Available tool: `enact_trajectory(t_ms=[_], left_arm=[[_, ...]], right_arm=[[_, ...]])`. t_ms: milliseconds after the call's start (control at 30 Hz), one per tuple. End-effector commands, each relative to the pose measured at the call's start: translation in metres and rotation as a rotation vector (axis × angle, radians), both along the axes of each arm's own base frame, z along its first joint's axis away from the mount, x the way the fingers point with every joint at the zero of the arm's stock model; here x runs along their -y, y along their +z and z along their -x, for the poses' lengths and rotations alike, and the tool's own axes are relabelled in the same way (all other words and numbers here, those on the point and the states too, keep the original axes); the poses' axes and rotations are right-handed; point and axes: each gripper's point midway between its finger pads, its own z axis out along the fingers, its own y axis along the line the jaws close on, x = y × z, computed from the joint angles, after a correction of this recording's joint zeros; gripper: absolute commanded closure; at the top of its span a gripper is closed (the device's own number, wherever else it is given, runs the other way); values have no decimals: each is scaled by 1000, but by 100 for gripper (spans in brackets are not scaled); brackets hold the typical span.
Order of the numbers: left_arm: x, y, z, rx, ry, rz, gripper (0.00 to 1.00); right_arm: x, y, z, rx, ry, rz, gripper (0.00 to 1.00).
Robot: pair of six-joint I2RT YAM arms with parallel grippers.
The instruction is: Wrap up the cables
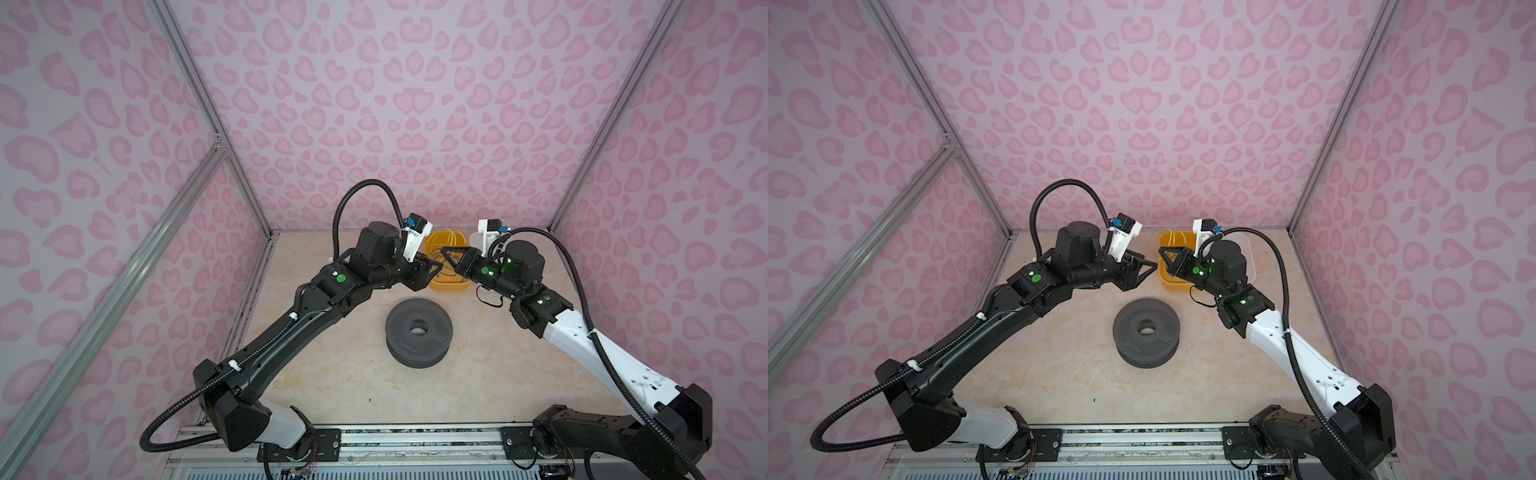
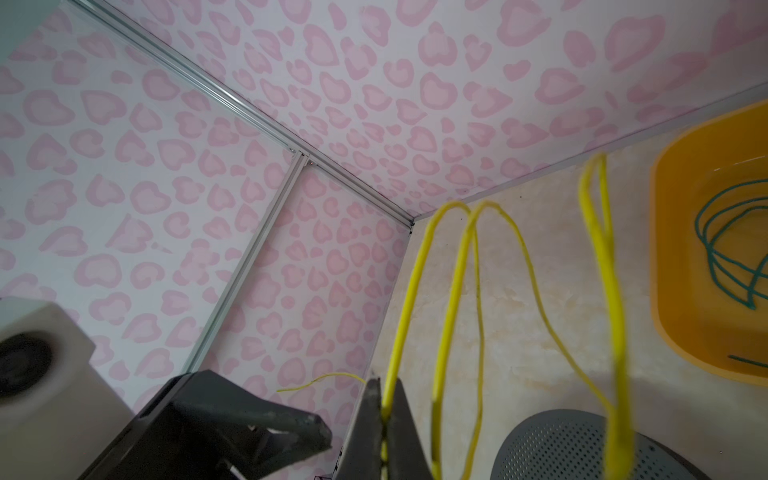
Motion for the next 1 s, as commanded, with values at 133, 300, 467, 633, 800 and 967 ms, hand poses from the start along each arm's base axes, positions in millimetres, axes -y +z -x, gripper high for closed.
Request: enact_trajectory(t_ms=[133, 300, 467, 633, 800, 967], left_arm=[[1, -5, -20, 96, 69, -43, 50], [6, -10, -20, 98, 47, -52, 52], [9, -20, -21, 94, 37, -70, 59], [8, -32, -24, 93, 54, -96, 75], [6, -32, -25, 99, 68, -97, 96], [0, -27, -26, 122, 98, -72, 96]], right_arm=[[-4, 8, 7, 13, 20, -35, 100], [-10, 7, 9, -1, 40, -56, 100], [-12, 6, 10, -9, 47, -63, 100], [-14, 0, 9, -29, 49, -72, 100], [-17, -2, 9, -39, 60, -72, 100], [-16, 1, 11, -31, 63, -66, 100]])
